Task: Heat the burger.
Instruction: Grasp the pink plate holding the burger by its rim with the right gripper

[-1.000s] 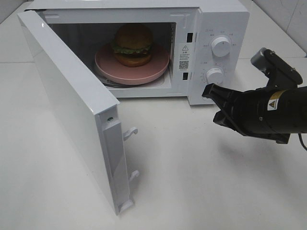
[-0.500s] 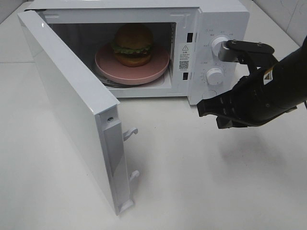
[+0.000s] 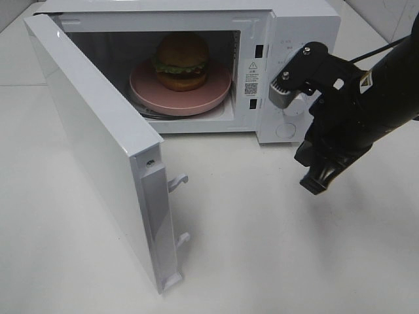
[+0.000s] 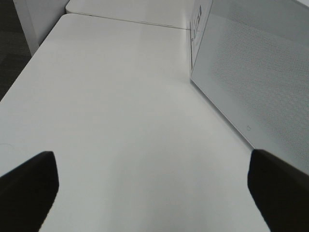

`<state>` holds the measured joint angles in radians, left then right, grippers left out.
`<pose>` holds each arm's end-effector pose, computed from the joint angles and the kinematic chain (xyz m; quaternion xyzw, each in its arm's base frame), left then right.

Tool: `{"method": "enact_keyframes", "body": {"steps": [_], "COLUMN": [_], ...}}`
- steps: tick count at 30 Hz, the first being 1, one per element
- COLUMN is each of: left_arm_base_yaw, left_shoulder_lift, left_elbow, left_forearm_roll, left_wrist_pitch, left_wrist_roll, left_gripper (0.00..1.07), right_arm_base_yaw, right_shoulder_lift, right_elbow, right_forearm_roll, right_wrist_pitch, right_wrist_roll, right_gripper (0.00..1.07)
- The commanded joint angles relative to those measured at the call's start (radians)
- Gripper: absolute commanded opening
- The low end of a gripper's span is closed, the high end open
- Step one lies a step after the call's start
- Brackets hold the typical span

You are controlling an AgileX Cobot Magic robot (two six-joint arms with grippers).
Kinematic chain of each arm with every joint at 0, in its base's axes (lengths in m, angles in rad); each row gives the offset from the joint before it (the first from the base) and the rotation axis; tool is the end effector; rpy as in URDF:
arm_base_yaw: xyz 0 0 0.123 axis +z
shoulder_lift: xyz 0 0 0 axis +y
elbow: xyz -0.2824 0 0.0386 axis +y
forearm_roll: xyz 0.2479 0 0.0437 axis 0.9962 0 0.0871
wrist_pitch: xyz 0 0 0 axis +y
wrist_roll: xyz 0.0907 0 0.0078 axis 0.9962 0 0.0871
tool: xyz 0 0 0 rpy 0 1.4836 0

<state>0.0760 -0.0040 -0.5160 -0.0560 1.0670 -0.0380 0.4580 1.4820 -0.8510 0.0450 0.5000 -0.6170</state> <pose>-0.0073 -0.0050 0.2812 -0.0469 0.8480 -0.0179 0.5276 0.2548 0.1278 0.2180 -0.4802 0.8375 -0.0052 0.2608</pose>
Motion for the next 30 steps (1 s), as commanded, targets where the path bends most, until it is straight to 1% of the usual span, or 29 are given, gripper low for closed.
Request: {"method": "enact_keyframes", "body": {"steps": [1,2,3,4,5,6,8,9,13,15,16,17,18,19,21,22,24,25,26,27,28,29,30], "left_arm_base_yaw": [0.003,0.003,0.003,0.003,0.003,0.003,0.003,0.003,0.003,0.003,0.003,0.003,0.003,0.003,0.003,0.003,0.003,0.003,0.003,0.003,0.003,0.003,0.003], "left_shoulder_lift": [-0.008,-0.008,-0.008,-0.008,-0.008,-0.008,-0.008,-0.008,-0.008,-0.008,-0.008,-0.008,-0.008,-0.008,-0.008,-0.008,-0.008,-0.008,-0.008,-0.008,-0.008,-0.008,-0.008], "left_elbow": [-0.001,-0.001,-0.001,-0.001,-0.001,-0.001,-0.001,-0.001,-0.001,-0.001,-0.001,-0.001,-0.001,-0.001,-0.001,-0.001,-0.001,-0.001,-0.001,-0.001,-0.001,-0.001,-0.001], "left_forearm_roll": [0.000,0.000,0.000,0.000,0.000,0.000,0.000,0.000,0.000,0.000,0.000,0.000,0.000,0.000,0.000,0.000,0.000,0.000,0.000,0.000,0.000,0.000,0.000], "left_wrist_pitch": [0.002,0.002,0.002,0.002,0.002,0.002,0.002,0.002,0.002,0.002,0.002,0.002,0.002,0.002,0.002,0.002,0.002,0.002,0.002,0.002,0.002,0.002,0.002], "left_wrist_roll": [-0.006,-0.006,-0.006,-0.006,-0.006,-0.006,-0.006,-0.006,-0.006,-0.006,-0.006,-0.006,-0.006,-0.006,-0.006,-0.006,-0.006,-0.006,-0.006,-0.006,-0.006,-0.006,-0.006], "left_gripper": [1.00,1.00,1.00,1.00,1.00,1.00,1.00,1.00,1.00,1.00,1.00,1.00,1.00,1.00,1.00,1.00,1.00,1.00,1.00,1.00,1.00,1.00,1.00], "right_arm_base_yaw": [-0.001,-0.001,-0.001,-0.001,-0.001,-0.001,-0.001,-0.001,-0.001,-0.001,-0.001,-0.001,-0.001,-0.001,-0.001,-0.001,0.009,0.026,0.026,0.048,0.054,0.054,0.061], "right_shoulder_lift": [-0.014,-0.014,-0.014,-0.014,-0.014,-0.014,-0.014,-0.014,-0.014,-0.014,-0.014,-0.014,-0.014,-0.014,-0.014,-0.014,-0.014,-0.014,-0.014,-0.013,-0.012,-0.012,-0.012], "right_elbow": [-0.008,-0.008,-0.008,-0.008,-0.008,-0.008,-0.008,-0.008,-0.008,-0.008,-0.008,-0.008,-0.008,-0.008,-0.008,-0.008,-0.008,-0.008,-0.008,-0.008,-0.008,-0.008,-0.008], "right_forearm_roll": [0.000,0.000,0.000,-0.008,-0.008,-0.033,-0.045,-0.081,-0.130,-0.184,-0.184,-0.224,-0.224,-0.265,-0.281,-0.312,-0.315,-0.342,-0.342,-0.360,-0.364,-0.364,-0.366], "right_wrist_pitch": [0.005,0.005,0.008,0.006,0.006,0.003,0.001,-0.018,-0.066,-0.106,-0.106,-0.113,-0.113,-0.113,-0.113,-0.115,-0.118,-0.126,-0.126,-0.153,-0.167,-0.167,-0.202], "right_wrist_roll": [-0.312,-0.312,-0.375,-0.488,-0.488,-0.598,-0.640,-0.682,-0.707,-0.711,-0.711,-0.711,-0.711,-0.710,-0.707,-0.692,-0.684,-0.665,-0.665,-0.618,-0.589,-0.589,-0.522], "right_gripper": [0.03,0.03,0.03,0.03,0.03,0.03,0.03,0.04,0.04,0.04,0.04,0.04,0.04,0.04,0.05,0.05,0.06,0.09,0.09,0.15,0.18,0.18,0.29]}}
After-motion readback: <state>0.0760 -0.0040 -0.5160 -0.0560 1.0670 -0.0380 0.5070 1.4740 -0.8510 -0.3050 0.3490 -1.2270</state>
